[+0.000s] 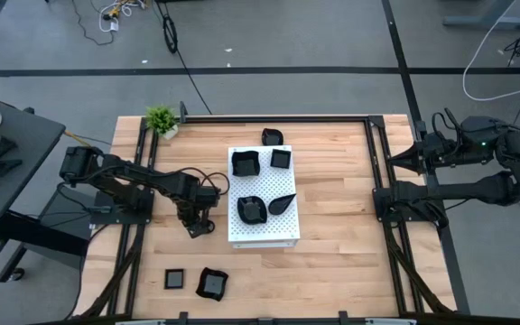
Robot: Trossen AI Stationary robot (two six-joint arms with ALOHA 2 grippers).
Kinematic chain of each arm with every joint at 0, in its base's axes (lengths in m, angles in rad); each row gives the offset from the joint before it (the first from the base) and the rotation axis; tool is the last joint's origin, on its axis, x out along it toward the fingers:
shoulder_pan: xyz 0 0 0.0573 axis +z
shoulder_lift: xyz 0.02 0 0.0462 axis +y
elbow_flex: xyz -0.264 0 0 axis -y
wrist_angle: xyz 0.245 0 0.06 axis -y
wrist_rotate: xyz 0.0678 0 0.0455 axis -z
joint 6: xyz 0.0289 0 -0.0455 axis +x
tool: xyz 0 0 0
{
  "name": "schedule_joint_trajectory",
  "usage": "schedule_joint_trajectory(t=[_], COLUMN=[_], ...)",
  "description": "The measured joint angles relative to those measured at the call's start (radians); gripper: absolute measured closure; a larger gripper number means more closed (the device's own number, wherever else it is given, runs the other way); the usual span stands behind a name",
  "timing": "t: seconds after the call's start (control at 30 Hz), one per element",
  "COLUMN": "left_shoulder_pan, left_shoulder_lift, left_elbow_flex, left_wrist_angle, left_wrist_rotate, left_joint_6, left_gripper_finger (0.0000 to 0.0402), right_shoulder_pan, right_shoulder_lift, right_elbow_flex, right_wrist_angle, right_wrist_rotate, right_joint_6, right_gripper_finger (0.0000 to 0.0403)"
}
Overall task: Pick & Place Mini shaped plates
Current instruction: Stack the black drop shaped plate on top of the other black drop shaped plate on the shelf
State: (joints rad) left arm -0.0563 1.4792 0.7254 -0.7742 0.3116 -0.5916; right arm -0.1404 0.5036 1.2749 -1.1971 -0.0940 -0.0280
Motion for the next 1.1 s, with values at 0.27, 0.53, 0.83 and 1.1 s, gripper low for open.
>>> schedule_joint_trajectory(t=[0.27,0.53,0.83,1.1], left_shoulder_pan=[0.0,0.001,0.001,0.001], left_shoulder_lift=[-0.001,-0.003,-0.003,-0.003], left_elbow_flex=[0.015,0.106,0.243,0.443], left_wrist_angle=[-0.024,-0.13,-0.37,-0.543], left_wrist_rotate=[0.007,-0.002,-0.046,-0.082], left_joint_6=[-0.026,-0.026,-0.008,-0.003], left_gripper_finger=[0.0398,0.0399,0.0399,0.0399], right_shoulder_pan=[0.0,0.0,0.0,0.0], right_shoulder_lift=[0.0,0.0,0.0,0.0], right_elbow_flex=[0.0,0.0,0.0,0.0], right_wrist_angle=[0.0,0.0,0.0,0.0], right_wrist_rotate=[0.0,0.0,0.0,0.0], right_joint_6=[0.0,0.0,0.0,0.0], right_gripper_finger=[0.0381,0.0381,0.0381,0.0381])
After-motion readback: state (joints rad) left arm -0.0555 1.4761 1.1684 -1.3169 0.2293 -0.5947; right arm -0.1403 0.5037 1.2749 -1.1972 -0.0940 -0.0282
